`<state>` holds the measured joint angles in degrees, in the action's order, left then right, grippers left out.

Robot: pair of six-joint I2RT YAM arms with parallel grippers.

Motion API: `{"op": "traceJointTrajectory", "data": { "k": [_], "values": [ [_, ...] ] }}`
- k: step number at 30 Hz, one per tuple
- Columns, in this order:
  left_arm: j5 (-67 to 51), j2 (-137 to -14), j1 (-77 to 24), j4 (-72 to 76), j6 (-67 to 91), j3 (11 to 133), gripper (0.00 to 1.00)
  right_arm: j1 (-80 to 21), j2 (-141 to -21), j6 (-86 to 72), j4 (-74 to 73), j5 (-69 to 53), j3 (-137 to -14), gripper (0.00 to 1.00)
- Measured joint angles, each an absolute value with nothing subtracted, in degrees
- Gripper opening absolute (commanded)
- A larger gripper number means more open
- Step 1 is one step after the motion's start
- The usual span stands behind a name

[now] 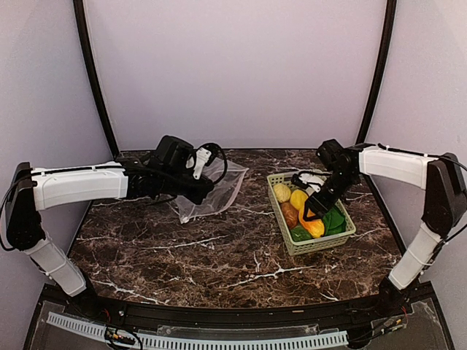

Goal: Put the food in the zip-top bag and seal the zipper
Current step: Pick up the fake fruit from the bin.

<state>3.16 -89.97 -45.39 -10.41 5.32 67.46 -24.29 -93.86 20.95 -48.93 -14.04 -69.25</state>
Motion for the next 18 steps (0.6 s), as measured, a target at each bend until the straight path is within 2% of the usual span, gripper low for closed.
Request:
{"op": "traceJointTrajectory", "data": {
  "k": [9,18],
  "values": [
    [1.0,-90.0,-45.2,-9.0,5.6,67.2,0.01,-24.3,-98.1,19.3,-49.6,-12.3,-69.3,0.67],
    [-1.8,-90.0,-45.2,-8.6,7.4,67.2,0.01,-24.1,-99.1,17.6,-50.3,-12.1,-69.6,0.43]
  ]
}}
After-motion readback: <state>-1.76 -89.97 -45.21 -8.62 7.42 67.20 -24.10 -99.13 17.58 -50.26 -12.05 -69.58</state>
